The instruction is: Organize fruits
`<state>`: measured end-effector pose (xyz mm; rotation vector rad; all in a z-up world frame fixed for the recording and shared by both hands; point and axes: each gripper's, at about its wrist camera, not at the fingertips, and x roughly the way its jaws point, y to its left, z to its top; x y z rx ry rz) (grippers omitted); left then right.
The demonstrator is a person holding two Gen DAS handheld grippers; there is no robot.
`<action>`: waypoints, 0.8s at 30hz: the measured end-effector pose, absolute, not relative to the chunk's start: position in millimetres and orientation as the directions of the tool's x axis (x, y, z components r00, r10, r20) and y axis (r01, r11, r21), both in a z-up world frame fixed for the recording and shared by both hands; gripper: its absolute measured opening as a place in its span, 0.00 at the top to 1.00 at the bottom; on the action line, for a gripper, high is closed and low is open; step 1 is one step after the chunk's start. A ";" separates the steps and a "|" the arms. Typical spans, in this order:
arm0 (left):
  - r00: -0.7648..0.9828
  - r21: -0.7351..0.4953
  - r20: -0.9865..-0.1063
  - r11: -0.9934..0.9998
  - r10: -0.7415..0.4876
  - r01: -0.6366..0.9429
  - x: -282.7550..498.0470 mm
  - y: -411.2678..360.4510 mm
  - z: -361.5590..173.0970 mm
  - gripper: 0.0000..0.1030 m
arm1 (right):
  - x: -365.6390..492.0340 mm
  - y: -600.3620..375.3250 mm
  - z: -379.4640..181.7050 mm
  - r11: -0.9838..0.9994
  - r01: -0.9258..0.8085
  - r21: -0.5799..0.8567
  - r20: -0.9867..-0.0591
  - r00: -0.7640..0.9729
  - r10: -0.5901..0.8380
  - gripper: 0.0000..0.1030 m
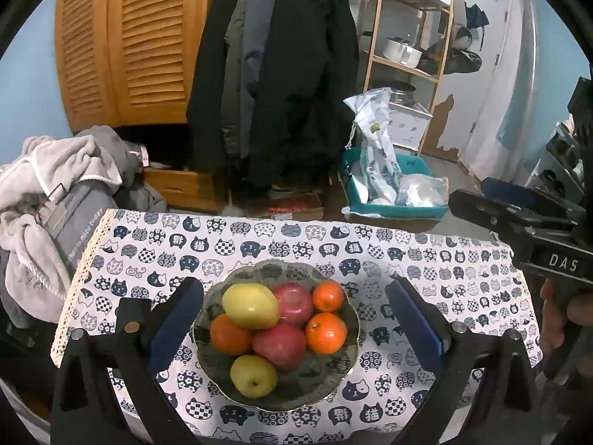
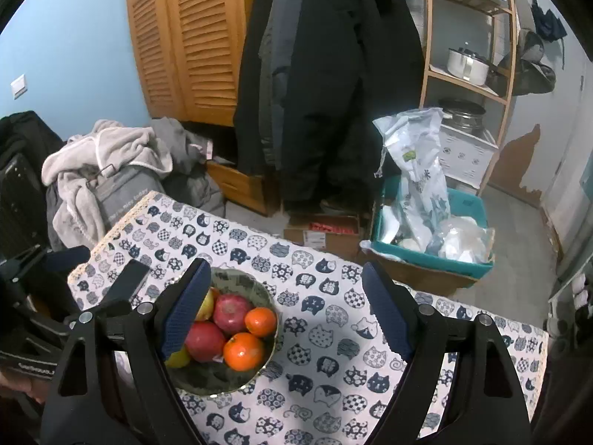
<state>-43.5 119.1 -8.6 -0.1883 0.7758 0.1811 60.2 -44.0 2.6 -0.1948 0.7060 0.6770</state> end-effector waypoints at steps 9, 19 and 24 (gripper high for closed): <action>0.703 -0.084 -0.703 0.970 0.103 -0.226 -40.3 113.2 -6.6 0.02 | 60.3 -50.1 4.5 0.772 -0.632 0.065 -0.651 0.559 0.513 0.20; 0.699 -0.081 -0.708 0.972 0.099 -0.220 -38.8 109.6 -7.7 0.02 | 59.2 -46.8 5.1 0.769 -0.636 0.066 -0.659 0.551 0.512 0.20; 0.695 -0.086 -0.713 0.971 0.095 -0.221 -38.7 109.7 -8.1 0.02 | 57.4 -46.9 2.7 0.768 -0.637 0.067 -0.660 0.549 0.513 0.20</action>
